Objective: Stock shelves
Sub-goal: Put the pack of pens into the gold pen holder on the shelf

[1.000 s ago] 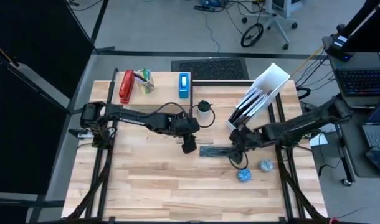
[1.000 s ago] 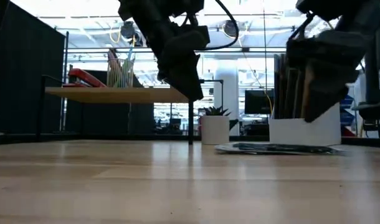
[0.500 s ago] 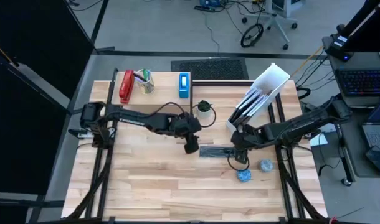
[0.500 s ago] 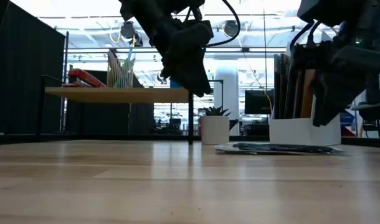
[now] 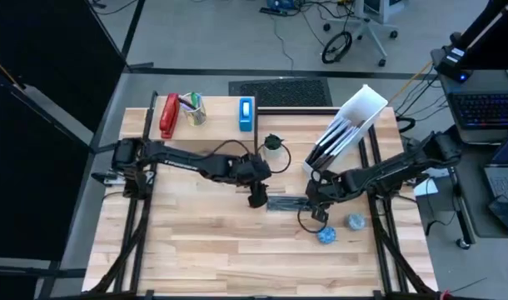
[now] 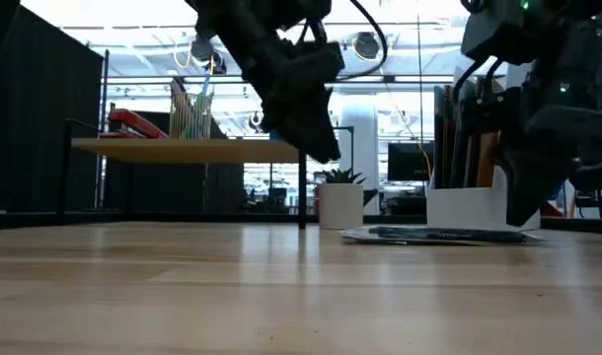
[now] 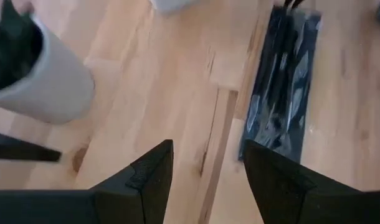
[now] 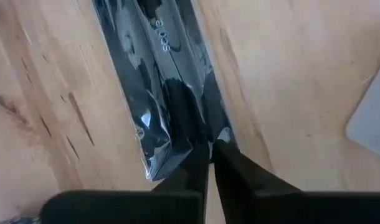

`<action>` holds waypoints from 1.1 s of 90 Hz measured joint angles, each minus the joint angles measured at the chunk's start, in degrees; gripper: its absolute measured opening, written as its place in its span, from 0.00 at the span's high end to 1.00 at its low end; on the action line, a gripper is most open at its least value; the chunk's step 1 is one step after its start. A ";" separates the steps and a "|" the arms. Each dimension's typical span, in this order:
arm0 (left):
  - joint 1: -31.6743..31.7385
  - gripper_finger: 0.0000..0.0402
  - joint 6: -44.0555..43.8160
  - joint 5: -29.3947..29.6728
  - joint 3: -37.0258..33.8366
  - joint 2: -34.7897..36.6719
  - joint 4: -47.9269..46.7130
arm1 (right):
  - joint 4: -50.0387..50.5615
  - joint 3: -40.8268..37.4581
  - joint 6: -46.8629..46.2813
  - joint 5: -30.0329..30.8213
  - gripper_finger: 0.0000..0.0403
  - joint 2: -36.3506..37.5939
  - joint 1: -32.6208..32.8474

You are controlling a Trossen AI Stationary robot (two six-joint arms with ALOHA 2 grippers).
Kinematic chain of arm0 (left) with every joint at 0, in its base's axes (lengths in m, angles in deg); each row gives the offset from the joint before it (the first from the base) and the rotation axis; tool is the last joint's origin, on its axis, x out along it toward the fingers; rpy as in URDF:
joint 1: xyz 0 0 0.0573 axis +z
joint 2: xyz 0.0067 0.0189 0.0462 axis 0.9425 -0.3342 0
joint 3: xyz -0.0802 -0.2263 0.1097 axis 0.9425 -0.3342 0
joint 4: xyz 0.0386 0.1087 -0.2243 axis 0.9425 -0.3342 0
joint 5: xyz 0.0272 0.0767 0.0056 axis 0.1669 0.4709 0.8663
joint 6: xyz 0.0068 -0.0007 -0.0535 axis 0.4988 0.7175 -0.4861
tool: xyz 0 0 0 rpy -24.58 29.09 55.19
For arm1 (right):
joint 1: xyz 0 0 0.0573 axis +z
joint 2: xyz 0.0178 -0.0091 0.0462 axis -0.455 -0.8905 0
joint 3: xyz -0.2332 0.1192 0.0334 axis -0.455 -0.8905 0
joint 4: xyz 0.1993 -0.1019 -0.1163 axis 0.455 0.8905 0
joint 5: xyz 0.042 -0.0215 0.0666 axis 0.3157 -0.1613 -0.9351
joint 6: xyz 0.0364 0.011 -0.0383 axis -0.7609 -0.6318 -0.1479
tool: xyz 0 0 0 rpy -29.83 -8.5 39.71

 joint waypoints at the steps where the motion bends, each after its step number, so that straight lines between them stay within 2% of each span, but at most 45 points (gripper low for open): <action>1: -0.03 0.55 0.00 0.00 0.00 -0.18 0.11 | 0.01 0.00 -0.07 -0.03 0.98 -0.09 0.00; 44: -0.12 0.55 -0.47 -0.53 -0.02 -1.93 0.16 | -1.96 0.16 -0.15 -0.12 0.99 -4.43 0.22; 60: 0.89 0.55 -9.09 -8.59 -0.02 -1.93 2.70 | -3.66 0.22 -0.15 0.04 0.99 -5.33 0.22; 74: 2.44 0.55 -15.30 -9.12 -0.63 -1.93 2.74 | -3.78 0.20 -0.33 -0.02 0.99 -5.38 0.22; 87: 3.31 0.55 -22.95 -13.32 -5.15 -1.93 4.04 | -3.83 0.11 -0.35 -0.09 0.99 -5.40 0.22; 99: 3.18 0.55 -30.22 -17.36 -11.91 -1.95 16.43 | -3.85 0.11 -0.35 -0.18 0.99 -5.42 0.22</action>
